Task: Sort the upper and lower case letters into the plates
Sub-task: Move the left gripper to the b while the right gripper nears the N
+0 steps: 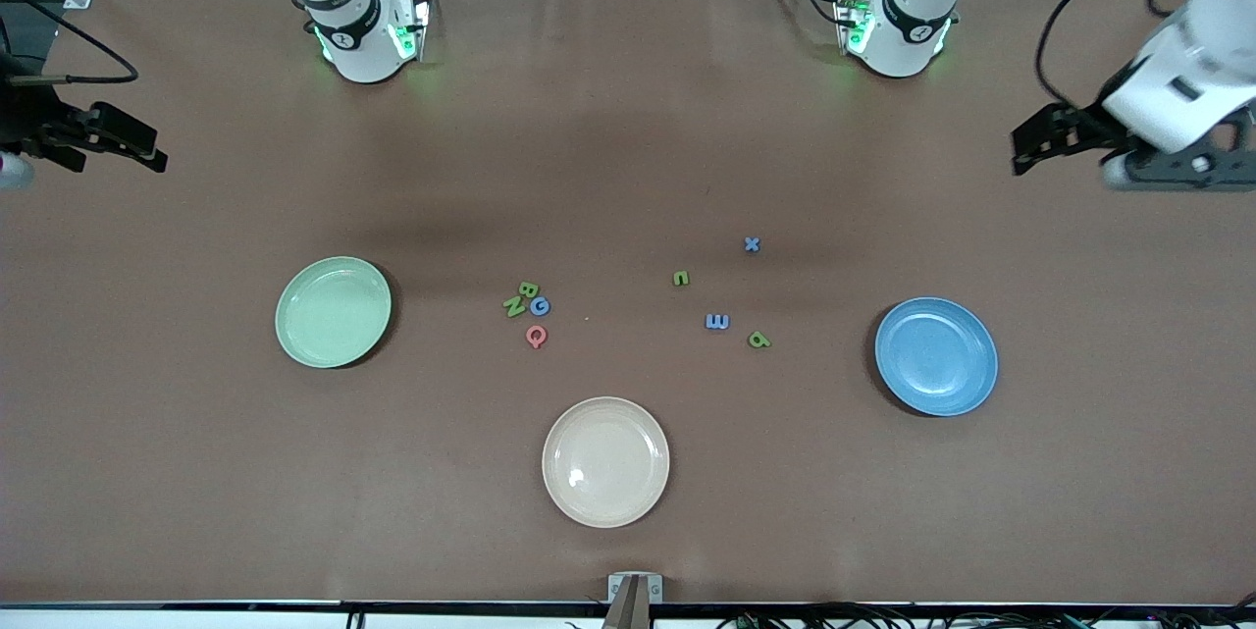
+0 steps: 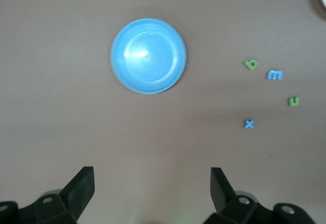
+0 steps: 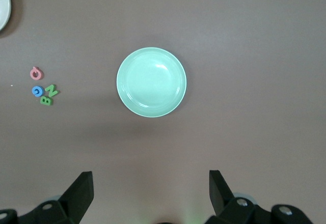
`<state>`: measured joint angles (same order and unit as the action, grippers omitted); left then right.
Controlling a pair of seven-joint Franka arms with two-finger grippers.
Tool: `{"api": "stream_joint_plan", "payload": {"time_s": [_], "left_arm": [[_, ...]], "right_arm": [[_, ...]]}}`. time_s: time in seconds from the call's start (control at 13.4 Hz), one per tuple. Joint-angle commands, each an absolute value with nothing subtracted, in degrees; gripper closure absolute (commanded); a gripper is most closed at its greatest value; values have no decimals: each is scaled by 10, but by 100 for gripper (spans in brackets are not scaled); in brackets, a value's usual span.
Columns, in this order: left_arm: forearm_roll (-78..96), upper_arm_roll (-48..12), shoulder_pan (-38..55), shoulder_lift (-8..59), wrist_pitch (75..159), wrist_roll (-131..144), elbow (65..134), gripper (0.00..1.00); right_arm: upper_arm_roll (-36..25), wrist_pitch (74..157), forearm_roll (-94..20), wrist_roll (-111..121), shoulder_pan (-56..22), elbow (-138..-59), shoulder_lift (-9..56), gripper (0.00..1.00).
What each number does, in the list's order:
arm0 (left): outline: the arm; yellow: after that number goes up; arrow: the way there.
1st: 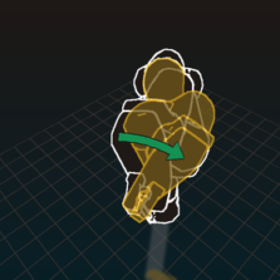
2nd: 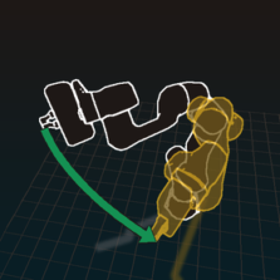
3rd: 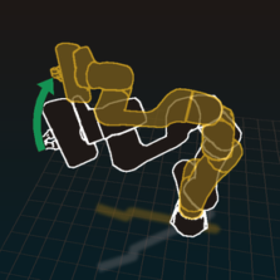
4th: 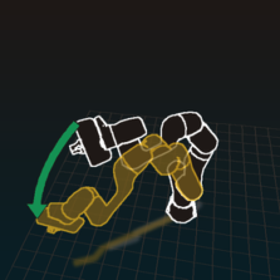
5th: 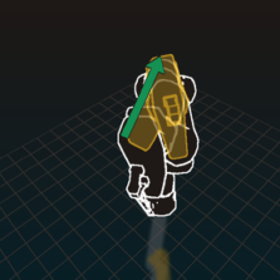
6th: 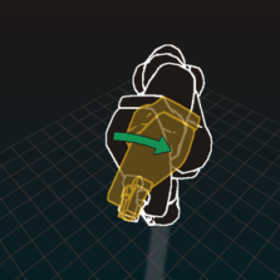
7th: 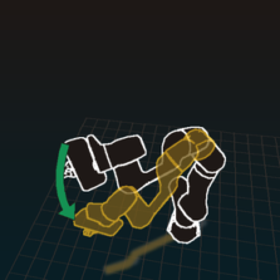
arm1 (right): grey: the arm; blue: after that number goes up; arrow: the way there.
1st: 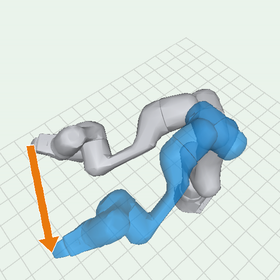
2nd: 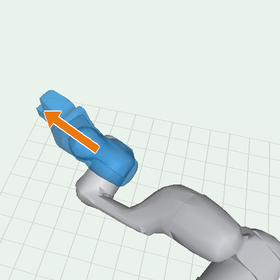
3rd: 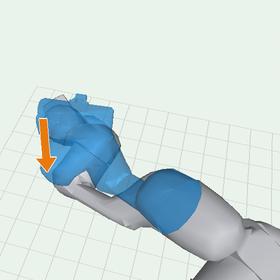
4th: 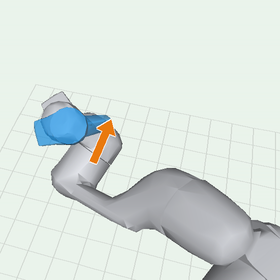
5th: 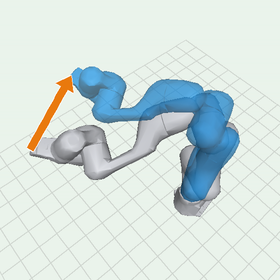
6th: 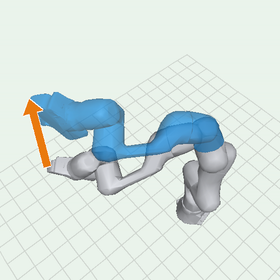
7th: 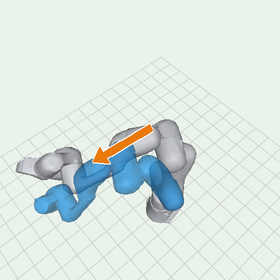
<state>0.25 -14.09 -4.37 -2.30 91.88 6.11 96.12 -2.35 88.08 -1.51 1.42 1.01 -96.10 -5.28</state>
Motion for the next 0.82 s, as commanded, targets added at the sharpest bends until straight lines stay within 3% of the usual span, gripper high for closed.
{"api": "stream_joint_plan", "payload": {"time_s": [0.0, 0.3, 0.74], "left_arm": [[4, -187, -26, 24, 955, 144, 961, 0], [-4, -221, -12, 93, 1091, 227, 1001, 0], [-91, -221, 46, 248, 1253, 510, 999, 0]], "right_arm": [[-25, 878, -18, 13, 13, -941, -57, 0], [-26, 888, -14, 18, 16, -940, -37, 0], [-26, 917, -9, 19, 36, -894, 119, 0]]}}
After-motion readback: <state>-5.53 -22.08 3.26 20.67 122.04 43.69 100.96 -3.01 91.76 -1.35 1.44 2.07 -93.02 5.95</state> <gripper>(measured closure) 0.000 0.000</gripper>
